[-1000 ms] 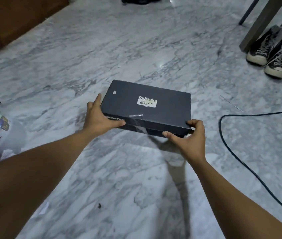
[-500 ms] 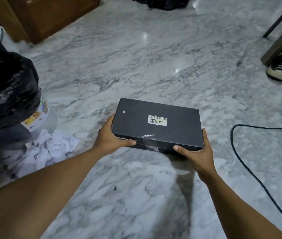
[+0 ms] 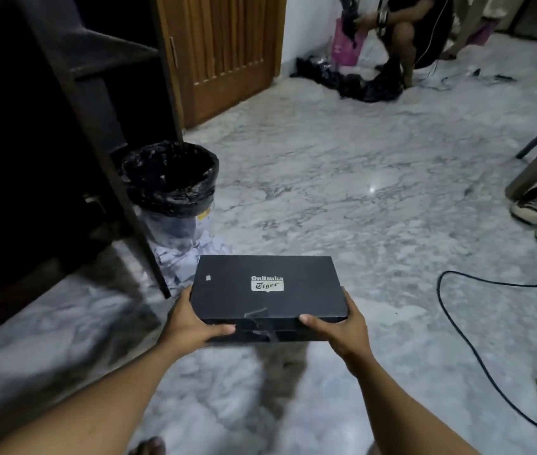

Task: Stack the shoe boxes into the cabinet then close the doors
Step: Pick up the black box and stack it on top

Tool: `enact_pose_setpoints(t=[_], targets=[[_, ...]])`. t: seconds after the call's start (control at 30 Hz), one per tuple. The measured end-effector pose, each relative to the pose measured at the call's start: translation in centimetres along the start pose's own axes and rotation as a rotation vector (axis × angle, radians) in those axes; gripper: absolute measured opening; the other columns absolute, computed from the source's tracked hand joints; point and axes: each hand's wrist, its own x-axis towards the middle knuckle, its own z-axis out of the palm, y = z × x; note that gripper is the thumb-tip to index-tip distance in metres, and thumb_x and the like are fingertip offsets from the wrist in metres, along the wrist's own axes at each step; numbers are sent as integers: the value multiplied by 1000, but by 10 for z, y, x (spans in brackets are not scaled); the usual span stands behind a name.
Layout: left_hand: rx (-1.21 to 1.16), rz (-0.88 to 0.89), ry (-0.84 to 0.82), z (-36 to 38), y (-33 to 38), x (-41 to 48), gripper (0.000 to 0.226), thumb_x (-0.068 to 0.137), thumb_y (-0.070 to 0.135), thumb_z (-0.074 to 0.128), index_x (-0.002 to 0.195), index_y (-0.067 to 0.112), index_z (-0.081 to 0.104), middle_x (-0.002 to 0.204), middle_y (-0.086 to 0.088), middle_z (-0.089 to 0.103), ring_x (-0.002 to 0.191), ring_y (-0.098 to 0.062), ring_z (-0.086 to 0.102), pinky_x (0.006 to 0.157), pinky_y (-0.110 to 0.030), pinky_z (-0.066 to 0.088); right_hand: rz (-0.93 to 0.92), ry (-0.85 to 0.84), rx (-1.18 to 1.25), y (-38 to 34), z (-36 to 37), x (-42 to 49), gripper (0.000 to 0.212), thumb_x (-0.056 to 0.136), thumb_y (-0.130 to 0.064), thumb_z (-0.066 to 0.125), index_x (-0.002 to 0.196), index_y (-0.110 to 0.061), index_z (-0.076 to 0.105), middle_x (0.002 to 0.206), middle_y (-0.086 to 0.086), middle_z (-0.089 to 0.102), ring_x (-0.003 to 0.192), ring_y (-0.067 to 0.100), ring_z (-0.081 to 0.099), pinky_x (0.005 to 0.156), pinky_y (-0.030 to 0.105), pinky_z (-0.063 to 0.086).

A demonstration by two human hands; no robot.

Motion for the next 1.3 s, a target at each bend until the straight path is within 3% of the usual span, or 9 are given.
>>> enact_pose_setpoints(t=[0.17,0.33,0.5,0.7,0.77,0.87,1.03,1.17,1.3], targets=[[-45,-27,78,-62,-7,-67,91,45,8,100,115,22,44,102,18,57,105,-12,58,78,-12,42,-11,-100,-47,-28,41,-55,77,52,-29,99,120,-32,64,109,-11,74,99,9,71,81,33,60],[-61,-112,136,-134,-18,-118,91,49,9,99,122,16,46,118,1,56,110,-17,54,90,-28,43,-19,-182,-46,-40,99,-86,85,45,-39,101,121,-33,62,110,-11,73,100,10,70,86,36,61],[-39,-175,261,-205,-27,-157,71,48,1,97,90,31,48,96,9,60,95,-17,58,83,-28,43,-26,-333,-24,-45,175,-100,85,46,-39,101,121,-29,63,109,-10,73,99,9,70,84,31,60],[-43,-265,489,-289,-41,-171,103,20,23,103,115,9,64,108,-2,72,101,-19,69,80,-29,52,-93,-498,20,-80,265,-93,69,54,-22,99,115,-19,66,104,-3,76,94,12,73,76,22,59],[-31,-251,540,-306,-24,-176,106,19,29,103,114,11,59,111,2,70,101,-15,66,85,-30,51,-106,-553,45,-100,286,-85,66,55,-20,98,113,-20,67,103,-2,76,92,10,73,74,20,58],[-45,-233,645,-331,8,-177,100,39,9,101,123,14,47,110,3,59,102,-16,57,89,-29,45,-152,-639,75,-135,310,-71,73,51,-28,100,116,-24,67,105,-4,76,96,11,73,82,29,60],[59,-151,761,-395,66,-191,103,30,25,103,121,15,56,113,6,67,106,-15,65,89,-28,50,-340,-696,130,-216,352,-67,68,56,-12,96,117,-19,65,106,-6,74,87,-6,70,71,10,53],[94,-17,928,-436,129,-215,93,39,19,102,117,26,52,107,9,61,103,-12,60,90,-25,46,-443,-748,187,-290,379,-72,73,54,-22,97,119,-19,67,106,-3,76,96,8,73,82,24,57],[167,116,1090,-477,182,-228,111,28,45,101,127,23,56,113,12,66,105,-11,65,92,-29,52,-509,-754,274,-366,397,-80,85,54,-25,98,128,-16,57,114,-3,71,101,12,71,87,31,59]])
